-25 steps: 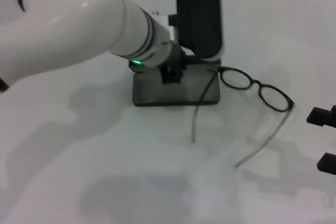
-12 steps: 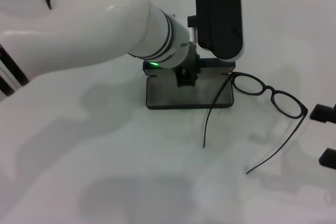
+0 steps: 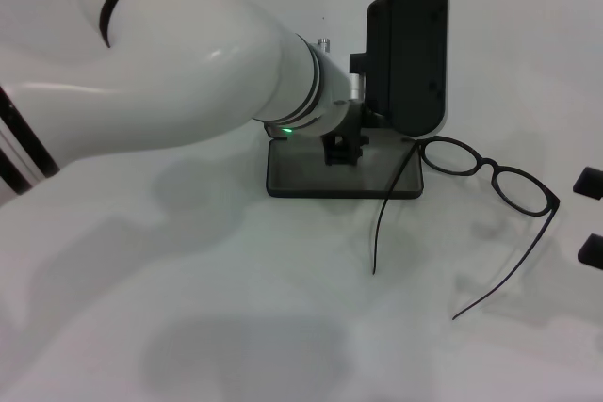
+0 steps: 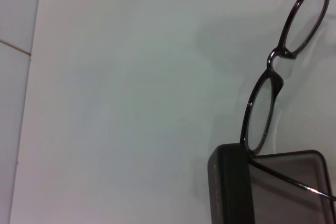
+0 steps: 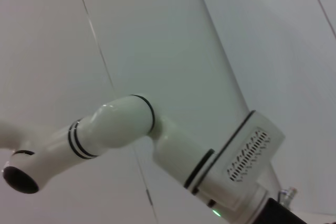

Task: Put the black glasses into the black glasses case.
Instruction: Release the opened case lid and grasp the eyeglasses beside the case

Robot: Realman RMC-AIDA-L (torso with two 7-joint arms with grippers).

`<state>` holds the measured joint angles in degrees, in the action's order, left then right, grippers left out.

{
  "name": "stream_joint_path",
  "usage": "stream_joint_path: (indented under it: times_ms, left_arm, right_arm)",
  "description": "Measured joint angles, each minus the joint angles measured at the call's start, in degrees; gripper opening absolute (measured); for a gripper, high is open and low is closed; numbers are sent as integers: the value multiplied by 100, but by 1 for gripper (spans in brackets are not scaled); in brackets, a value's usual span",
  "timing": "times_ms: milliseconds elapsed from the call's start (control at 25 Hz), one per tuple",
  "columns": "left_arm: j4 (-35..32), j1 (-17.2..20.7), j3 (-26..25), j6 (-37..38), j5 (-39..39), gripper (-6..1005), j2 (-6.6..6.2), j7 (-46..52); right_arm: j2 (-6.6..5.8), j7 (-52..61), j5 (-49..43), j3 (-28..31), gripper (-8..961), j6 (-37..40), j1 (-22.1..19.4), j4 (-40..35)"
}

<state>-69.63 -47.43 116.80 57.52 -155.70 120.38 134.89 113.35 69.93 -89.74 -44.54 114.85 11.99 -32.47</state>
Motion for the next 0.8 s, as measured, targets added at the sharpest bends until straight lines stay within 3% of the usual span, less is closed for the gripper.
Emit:
stream_joint_path:
  times_ms: [200, 440, 640, 800]
  left_arm:
    - [-125, 3, -59, 83, 1, 363, -9, 21]
    - [-957, 302, -420, 401, 86, 480, -33, -144]
    - [-2202, 1030, -803, 453, 399, 531, -30, -169]
    - [-3103, 1839, -1265, 230, 1287, 541, -26, -183]
  right_arm:
    - [-41, 170, -40, 180, 727, -205, 22, -46]
    - [-261, 1143, -369, 583, 710, -515, 33, -991]
    - [-272, 2595, -1383, 995, 696, -788, 300, -2430]
    - [-263, 3792, -2487, 849, 674, -853, 990, -3451]
